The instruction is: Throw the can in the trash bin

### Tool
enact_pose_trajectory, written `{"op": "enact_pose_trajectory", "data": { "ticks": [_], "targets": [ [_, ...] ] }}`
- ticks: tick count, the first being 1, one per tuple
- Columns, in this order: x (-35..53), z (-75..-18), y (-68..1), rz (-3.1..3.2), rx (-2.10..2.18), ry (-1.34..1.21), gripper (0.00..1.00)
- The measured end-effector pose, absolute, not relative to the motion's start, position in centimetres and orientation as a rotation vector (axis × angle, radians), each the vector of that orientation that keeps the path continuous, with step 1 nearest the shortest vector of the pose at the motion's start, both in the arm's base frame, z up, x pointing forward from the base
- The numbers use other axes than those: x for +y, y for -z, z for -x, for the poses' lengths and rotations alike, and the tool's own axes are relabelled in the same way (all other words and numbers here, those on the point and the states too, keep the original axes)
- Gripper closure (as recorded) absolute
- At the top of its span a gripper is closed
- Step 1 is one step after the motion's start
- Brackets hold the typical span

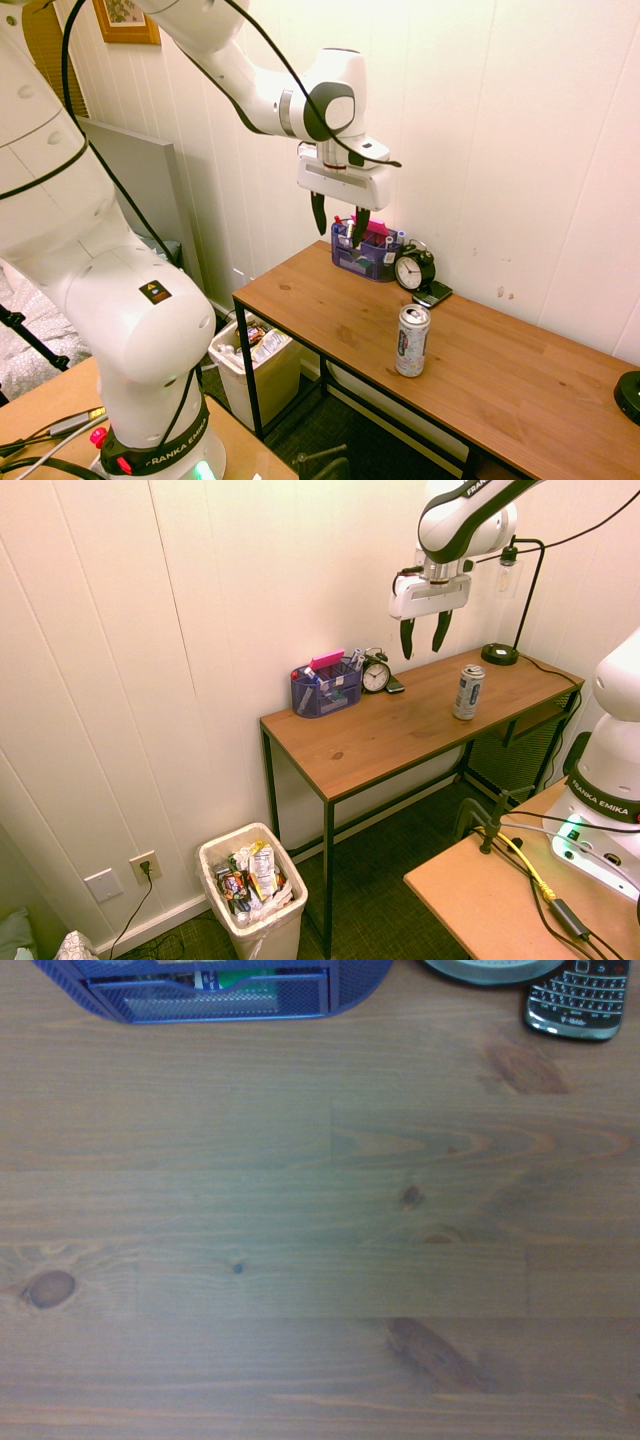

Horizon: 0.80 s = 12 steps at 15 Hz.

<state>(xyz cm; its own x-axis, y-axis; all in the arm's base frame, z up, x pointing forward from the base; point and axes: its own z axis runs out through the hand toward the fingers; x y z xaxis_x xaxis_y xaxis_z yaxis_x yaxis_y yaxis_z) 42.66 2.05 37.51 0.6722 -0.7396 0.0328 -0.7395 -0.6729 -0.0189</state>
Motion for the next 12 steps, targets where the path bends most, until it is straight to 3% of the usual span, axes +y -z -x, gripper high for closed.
{"op": "enact_pose_trajectory", "data": {
  "ticks": [6,12],
  "targets": [
    [-0.7,-42.8,-37.2,2.789,1.353,0.021,0.00],
    [-6.5,-39.5,-27.8,2.718,1.575,-0.183,0.00]
  ]
}}
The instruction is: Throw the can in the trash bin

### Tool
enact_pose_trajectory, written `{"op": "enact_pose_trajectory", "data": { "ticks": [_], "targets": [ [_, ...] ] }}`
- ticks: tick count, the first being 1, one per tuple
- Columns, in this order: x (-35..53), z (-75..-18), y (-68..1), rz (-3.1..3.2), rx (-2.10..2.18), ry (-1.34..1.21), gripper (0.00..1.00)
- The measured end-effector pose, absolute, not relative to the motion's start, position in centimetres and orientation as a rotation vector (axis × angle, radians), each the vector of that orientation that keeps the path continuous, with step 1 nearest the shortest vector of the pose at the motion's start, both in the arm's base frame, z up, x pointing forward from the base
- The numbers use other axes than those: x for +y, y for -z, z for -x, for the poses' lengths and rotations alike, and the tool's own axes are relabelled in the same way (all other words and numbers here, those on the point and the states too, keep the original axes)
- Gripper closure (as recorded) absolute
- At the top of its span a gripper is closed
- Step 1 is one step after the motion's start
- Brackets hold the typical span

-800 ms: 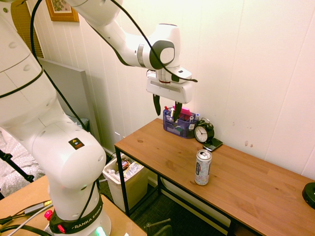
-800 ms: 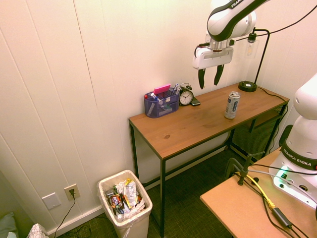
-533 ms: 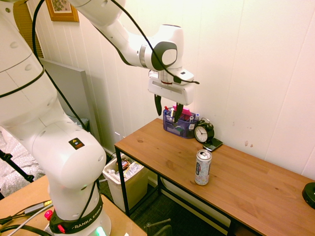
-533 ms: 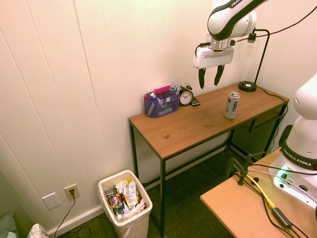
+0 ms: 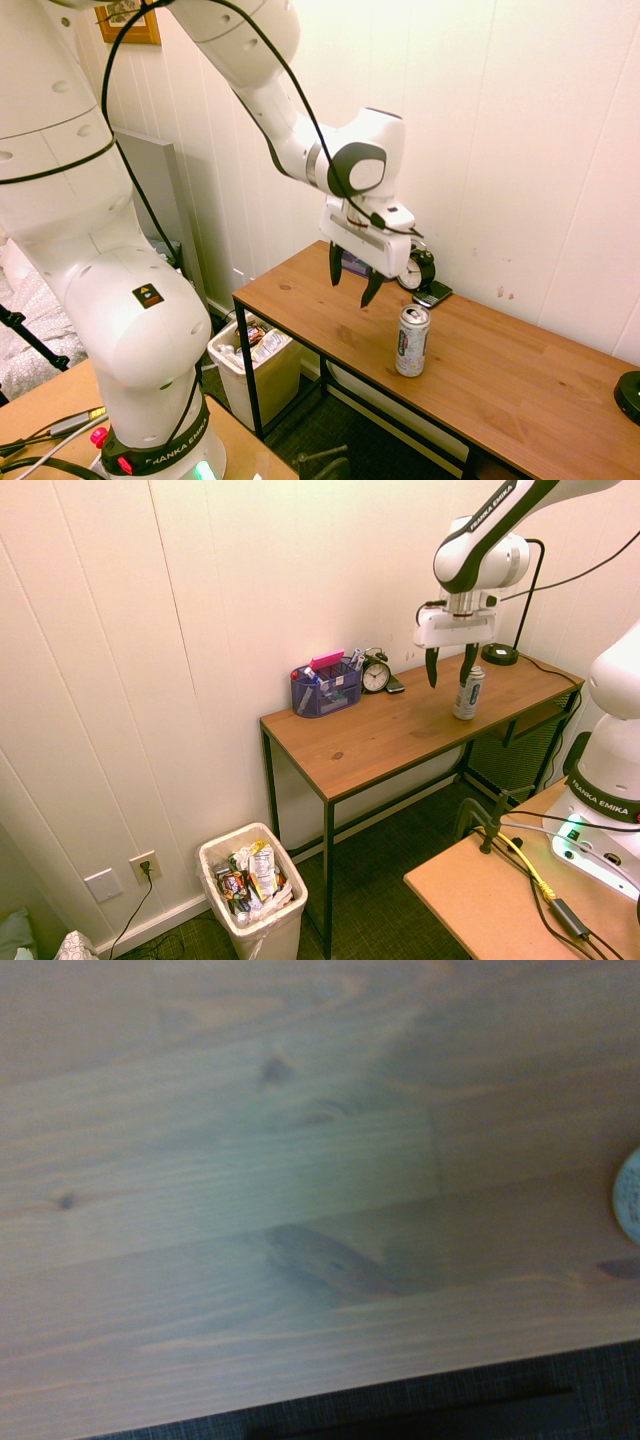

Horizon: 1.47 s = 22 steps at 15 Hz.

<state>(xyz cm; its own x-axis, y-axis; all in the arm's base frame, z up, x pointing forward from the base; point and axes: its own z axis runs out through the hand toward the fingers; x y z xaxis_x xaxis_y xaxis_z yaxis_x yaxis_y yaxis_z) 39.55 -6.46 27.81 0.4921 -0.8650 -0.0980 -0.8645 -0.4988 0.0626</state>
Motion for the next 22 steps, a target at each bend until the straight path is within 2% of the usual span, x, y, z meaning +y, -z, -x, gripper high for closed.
{"op": "enact_pose_trajectory", "data": {
  "ticks": [7,16,17,22],
  "targets": [
    [-12.6,-37.8,-26.5,-2.554,-1.783,0.052,0.00],
    [-15.6,-41.1,-26.0,-2.407,-1.924,-0.104,0.00],
    [-15.6,-41.5,-25.5,-2.404,-1.927,-0.103,1.00],
    [-15.4,-42.2,-24.8,-2.401,-1.935,-0.097,1.00]
  ]
}}
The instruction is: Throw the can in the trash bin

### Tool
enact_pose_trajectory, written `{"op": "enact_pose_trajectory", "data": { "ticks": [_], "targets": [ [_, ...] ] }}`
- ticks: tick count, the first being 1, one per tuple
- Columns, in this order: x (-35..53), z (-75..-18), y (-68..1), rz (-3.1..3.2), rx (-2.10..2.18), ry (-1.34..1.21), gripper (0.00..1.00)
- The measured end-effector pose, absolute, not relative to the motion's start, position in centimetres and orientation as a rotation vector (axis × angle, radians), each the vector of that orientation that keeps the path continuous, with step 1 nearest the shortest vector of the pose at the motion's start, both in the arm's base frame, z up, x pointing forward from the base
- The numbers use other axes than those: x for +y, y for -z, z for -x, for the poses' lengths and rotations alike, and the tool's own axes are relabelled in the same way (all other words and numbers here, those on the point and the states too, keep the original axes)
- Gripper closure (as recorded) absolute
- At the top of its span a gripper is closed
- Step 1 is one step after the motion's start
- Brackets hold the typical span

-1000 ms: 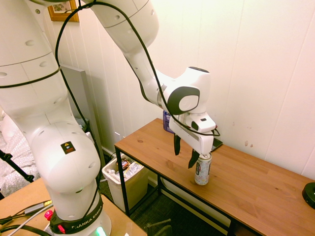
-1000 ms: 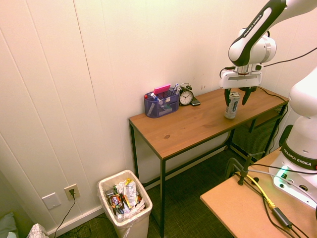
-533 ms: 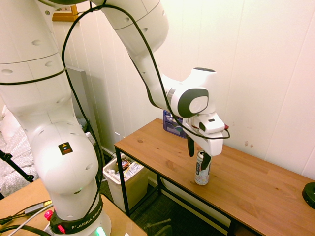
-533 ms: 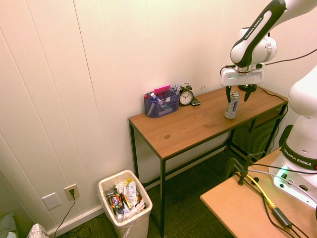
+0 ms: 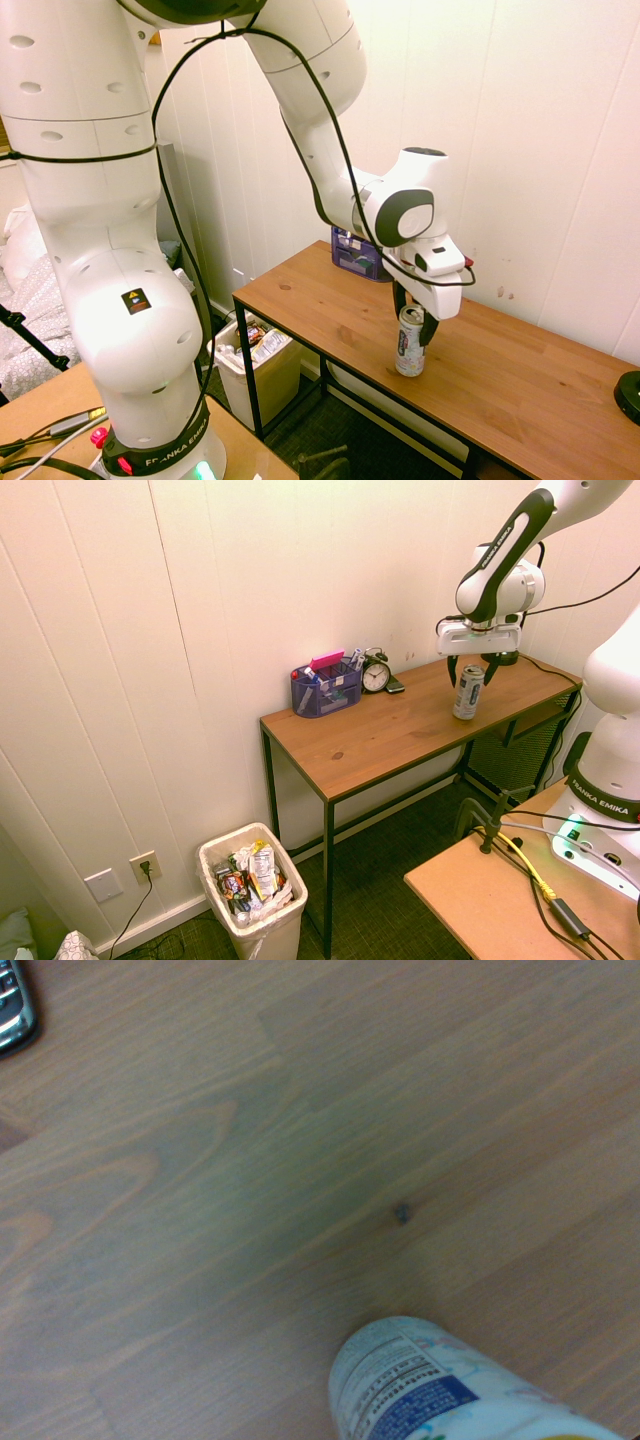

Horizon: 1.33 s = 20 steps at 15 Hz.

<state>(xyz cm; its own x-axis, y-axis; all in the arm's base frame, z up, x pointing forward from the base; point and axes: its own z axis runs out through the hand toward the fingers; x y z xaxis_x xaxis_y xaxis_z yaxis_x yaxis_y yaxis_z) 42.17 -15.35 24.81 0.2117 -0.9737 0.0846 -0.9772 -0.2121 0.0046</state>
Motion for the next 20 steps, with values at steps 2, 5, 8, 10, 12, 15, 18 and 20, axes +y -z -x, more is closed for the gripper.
{"op": "enact_pose_trajectory", "data": {
  "ticks": [2,5,8,10,12,15,18,20],
  "targets": [
    [-15.3,-42.2,-24.6,-2.398,-1.941,-0.092,1.00],
    [-15.2,-42.1,-24.3,-2.394,-1.942,-0.083,1.00],
    [-15.1,-42.2,-24.2,-2.396,-1.940,-0.081,1.00],
    [-14.6,-42.4,-24.3,-2.407,-1.945,-0.083,1.00],
    [-11.8,-43.5,-26.0,-2.474,-1.897,-0.126,1.00],
    [-0.6,-45.3,-32.1,-2.623,-1.731,-0.219,1.00],
    [16.4,-45.9,-39.7,-2.782,-1.481,-0.295,1.00],
    [25.4,-45.6,-40.9,-2.842,-1.323,-0.299,1.00]
  ]
}}
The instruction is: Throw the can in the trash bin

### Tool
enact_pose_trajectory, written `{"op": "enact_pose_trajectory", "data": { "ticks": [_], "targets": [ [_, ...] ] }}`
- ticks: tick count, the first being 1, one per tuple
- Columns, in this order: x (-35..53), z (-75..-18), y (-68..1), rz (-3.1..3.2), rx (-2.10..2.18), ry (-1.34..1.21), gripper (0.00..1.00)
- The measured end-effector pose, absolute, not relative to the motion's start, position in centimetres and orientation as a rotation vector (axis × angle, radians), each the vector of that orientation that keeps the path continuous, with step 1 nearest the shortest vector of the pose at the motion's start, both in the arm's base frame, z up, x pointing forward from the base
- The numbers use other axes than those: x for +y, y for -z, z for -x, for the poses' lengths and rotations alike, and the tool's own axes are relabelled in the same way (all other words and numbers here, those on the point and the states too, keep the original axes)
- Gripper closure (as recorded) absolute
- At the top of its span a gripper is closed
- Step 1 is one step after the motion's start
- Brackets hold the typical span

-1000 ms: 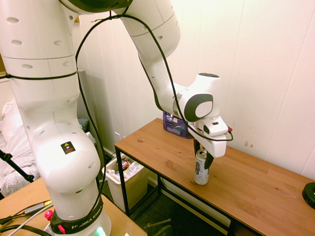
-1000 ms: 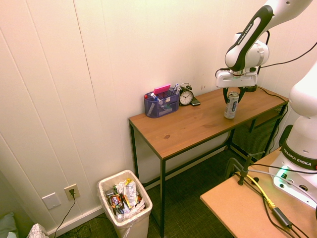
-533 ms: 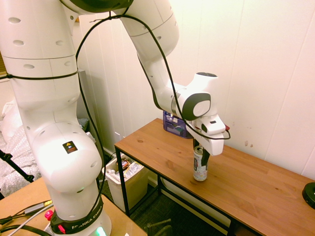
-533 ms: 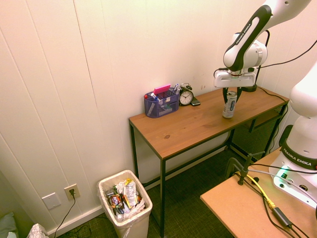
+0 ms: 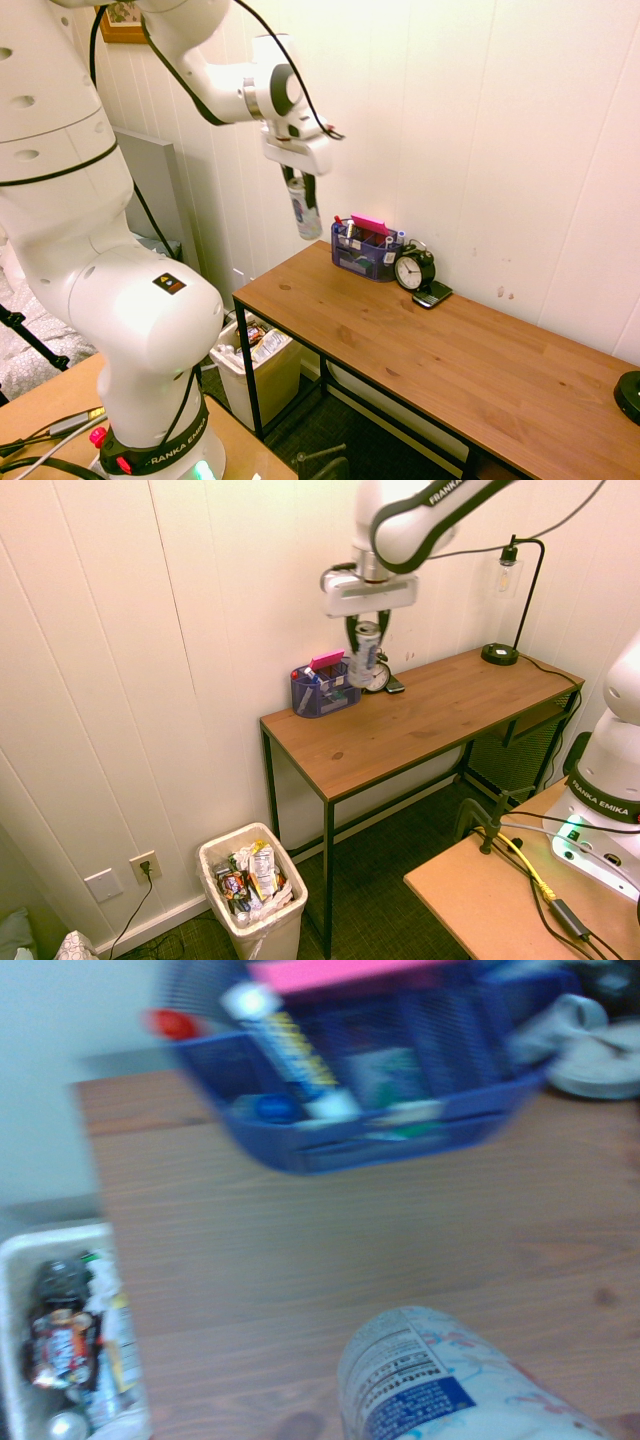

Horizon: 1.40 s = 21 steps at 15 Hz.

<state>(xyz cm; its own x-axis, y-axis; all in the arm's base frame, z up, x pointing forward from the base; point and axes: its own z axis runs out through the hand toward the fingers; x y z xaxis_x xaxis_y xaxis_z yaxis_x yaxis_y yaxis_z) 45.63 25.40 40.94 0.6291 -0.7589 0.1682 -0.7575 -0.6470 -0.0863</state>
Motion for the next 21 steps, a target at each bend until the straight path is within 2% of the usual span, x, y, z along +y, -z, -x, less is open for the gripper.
{"op": "enact_pose_trajectory", "data": {
  "ticks": [6,7,9,12,21],
  "targets": [
    [38.0,-50.8,-33.8,2.964,1.114,0.146,1.00],
    [39.6,-51.6,-31.8,2.977,1.093,0.110,0.00],
    [42.1,-53.0,-28.9,3.005,1.076,0.072,0.00],
    [44.4,-54.9,-29.2,3.011,1.077,0.082,0.00],
    [42.1,-57.2,-29.0,2.998,1.131,0.079,0.00]
  ]
}}
